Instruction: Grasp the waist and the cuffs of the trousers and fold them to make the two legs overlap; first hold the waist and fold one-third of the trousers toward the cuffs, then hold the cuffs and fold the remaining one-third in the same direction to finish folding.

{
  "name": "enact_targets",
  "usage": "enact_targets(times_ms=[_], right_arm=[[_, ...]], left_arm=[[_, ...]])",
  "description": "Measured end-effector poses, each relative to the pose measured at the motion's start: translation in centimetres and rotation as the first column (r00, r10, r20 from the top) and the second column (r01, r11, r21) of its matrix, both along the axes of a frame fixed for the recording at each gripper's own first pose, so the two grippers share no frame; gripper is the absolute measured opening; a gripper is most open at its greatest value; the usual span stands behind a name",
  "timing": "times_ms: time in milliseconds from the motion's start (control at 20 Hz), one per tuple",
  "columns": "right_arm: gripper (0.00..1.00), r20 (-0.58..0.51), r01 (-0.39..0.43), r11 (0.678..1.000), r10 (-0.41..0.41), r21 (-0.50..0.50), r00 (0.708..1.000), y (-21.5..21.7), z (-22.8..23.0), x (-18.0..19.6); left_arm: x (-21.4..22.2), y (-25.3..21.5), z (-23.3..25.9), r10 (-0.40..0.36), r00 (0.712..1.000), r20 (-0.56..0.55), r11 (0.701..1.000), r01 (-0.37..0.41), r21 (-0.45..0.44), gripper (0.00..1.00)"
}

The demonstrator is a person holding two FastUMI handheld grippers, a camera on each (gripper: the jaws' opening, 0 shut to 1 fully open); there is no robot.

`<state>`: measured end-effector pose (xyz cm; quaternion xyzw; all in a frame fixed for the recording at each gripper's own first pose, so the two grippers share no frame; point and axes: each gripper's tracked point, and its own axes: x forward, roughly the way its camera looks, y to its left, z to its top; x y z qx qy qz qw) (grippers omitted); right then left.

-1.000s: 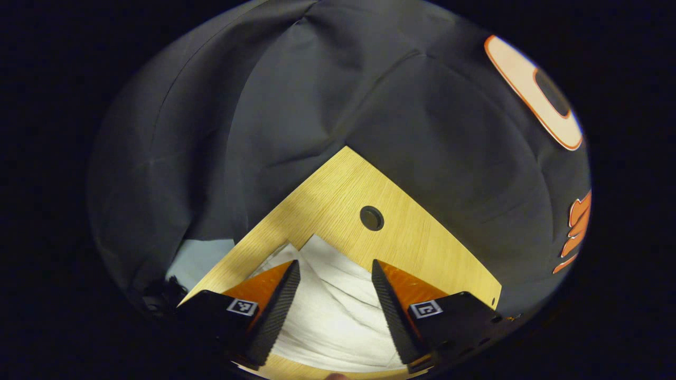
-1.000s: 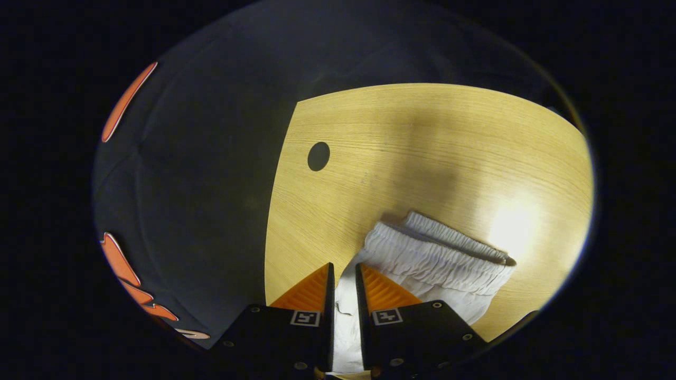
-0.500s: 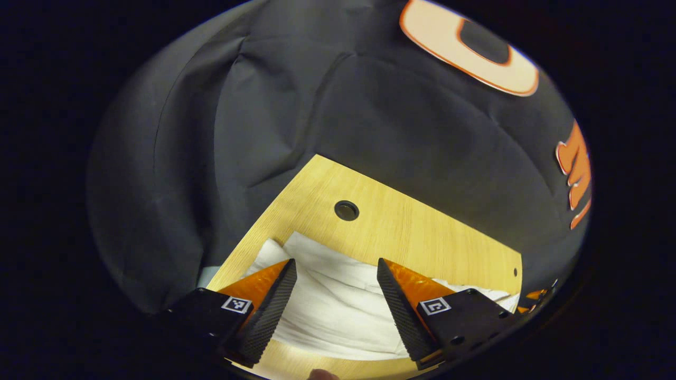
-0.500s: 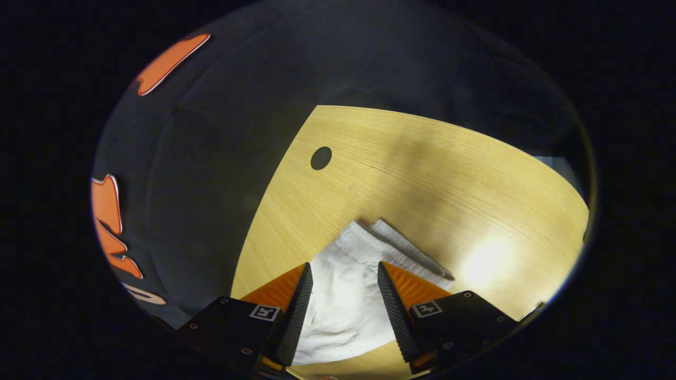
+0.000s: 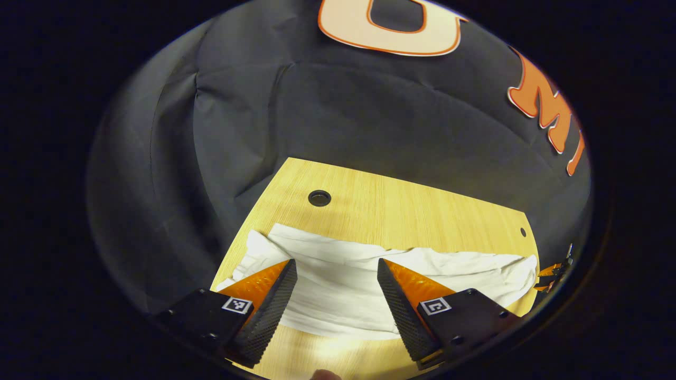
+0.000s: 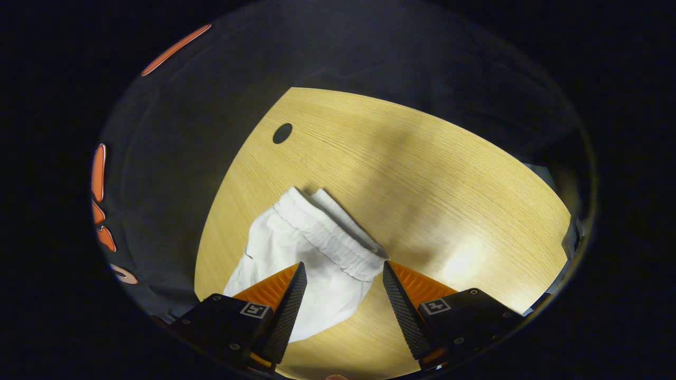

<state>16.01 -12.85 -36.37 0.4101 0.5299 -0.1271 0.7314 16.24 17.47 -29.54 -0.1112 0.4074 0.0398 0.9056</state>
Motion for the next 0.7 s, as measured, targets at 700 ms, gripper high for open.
enact_targets(times_ms=[700], right_arm=[[0.80, -0.146, 0.160, 0.987, -0.160, -0.007, 0.976, 0.0, -3.9, 1.0]], left_arm=[[-7.4, -5.6, 1.2, -0.030, 0.999, -0.009, 0.999, 0.031, 0.017, 1.00]])
